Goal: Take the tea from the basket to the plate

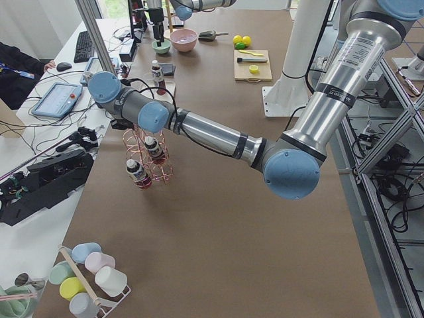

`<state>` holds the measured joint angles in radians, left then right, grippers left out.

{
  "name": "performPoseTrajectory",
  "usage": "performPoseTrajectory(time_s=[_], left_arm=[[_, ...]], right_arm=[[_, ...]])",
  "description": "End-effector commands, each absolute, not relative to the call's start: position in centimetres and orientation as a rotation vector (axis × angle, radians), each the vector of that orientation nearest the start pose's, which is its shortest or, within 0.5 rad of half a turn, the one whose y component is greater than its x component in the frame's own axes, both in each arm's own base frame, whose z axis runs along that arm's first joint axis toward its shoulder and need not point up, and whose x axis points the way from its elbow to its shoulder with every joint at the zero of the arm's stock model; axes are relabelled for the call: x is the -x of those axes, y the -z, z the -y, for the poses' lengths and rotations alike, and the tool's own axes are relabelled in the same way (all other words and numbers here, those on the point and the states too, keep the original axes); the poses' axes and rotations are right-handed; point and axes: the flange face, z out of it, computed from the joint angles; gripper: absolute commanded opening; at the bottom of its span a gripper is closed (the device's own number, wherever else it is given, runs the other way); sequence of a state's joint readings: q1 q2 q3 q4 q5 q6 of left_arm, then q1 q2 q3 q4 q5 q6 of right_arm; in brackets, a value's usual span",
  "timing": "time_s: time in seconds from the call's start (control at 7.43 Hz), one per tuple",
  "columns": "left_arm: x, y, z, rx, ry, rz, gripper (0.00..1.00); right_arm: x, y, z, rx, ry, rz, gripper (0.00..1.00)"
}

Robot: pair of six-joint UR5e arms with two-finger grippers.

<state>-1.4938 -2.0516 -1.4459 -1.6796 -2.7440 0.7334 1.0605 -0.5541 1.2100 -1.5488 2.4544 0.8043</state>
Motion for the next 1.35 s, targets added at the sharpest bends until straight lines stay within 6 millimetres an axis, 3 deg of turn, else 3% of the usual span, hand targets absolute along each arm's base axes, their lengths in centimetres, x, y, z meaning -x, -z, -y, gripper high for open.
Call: performPoseTrajectory(time_s=[0.0, 0.13, 0.27, 0.67, 0.81, 0.94, 1.21], left_arm=[[-0.1, -40.7, 67.8, -0.845, -1.106, -0.843, 0.00], [0.1, -40.9, 68.0, -0.842, -1.133, -0.811, 0.00], [0.3, -41.1, 68.2, -0.844, -1.181, -0.757, 0.00], [0.0, -41.4, 68.4, -0.827, -1.196, -0.715, 0.00], [-0.4, -41.3, 68.5, -0.826, -1.202, -0.714, 0.00], [-1.1, -41.3, 68.7, -0.815, -1.213, -0.698, 0.00], [-1.9, -40.9, 68.9, -0.816, -1.226, -0.694, 0.00]], right_arm=[[26.0, -16.6, 65.3, 0.027, 0.005, 0.997, 1.00], [23.5, -19.9, 62.6, 0.048, -0.027, 0.976, 1.00], [20.6, -25.7, 60.4, 0.055, -0.083, 0.920, 1.00], [12.4, -42.0, 57.1, 0.196, -0.263, 0.790, 1.00], [8.9, -46.9, 55.3, 0.221, -0.281, 0.774, 1.00], [5.2, -50.5, 54.2, 0.171, -0.158, 0.770, 1.00], [2.2, -58.8, 51.9, 0.289, -0.236, 0.735, 1.00]])
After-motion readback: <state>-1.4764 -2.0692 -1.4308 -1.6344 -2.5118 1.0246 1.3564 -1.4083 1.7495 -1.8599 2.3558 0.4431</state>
